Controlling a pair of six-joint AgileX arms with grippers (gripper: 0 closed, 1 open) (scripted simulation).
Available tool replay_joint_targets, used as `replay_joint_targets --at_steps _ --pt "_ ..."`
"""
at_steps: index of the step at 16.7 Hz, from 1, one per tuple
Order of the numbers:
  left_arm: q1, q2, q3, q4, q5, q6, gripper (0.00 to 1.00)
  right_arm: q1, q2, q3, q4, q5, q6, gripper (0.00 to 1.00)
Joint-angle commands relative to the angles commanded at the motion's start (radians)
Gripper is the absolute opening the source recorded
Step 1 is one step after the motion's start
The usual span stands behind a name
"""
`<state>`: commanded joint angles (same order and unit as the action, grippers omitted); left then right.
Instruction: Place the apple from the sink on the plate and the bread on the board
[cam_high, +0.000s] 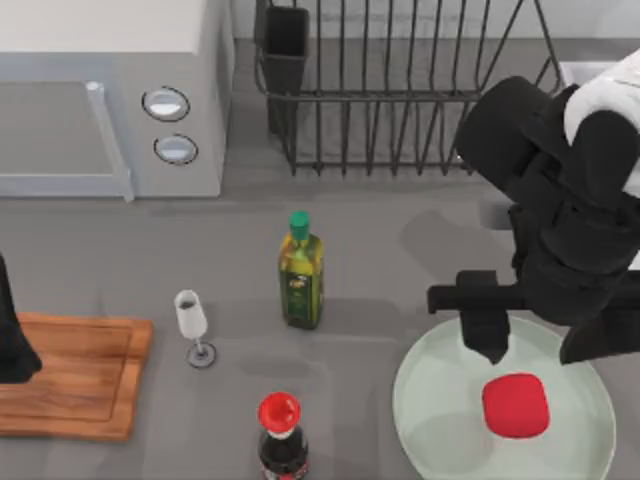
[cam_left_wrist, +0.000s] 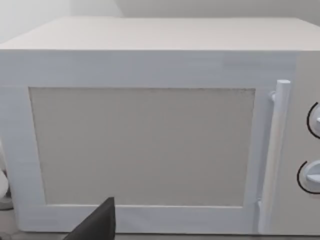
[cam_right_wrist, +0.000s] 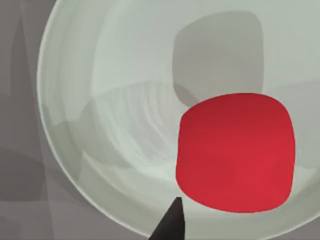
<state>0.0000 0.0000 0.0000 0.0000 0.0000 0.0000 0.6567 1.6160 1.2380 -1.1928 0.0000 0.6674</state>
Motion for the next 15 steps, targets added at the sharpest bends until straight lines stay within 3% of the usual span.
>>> replay_joint_targets --at_steps 3,4,15 --pt "0.0 0.0 0.0 0.0 0.0 0.0 1.0 0.0 0.0 0.0 0.0 0.0 0.0 0.98" --pt "0.0 0.0 0.0 0.0 0.0 0.0 1.0 0.0 0.0 0.0 0.0 0.0 0.0 1.0" --pt "0.0 0.0 0.0 0.0 0.0 0.0 1.0 -0.016 -0.026 -0.028 0.027 0.0 -0.015 1.0"
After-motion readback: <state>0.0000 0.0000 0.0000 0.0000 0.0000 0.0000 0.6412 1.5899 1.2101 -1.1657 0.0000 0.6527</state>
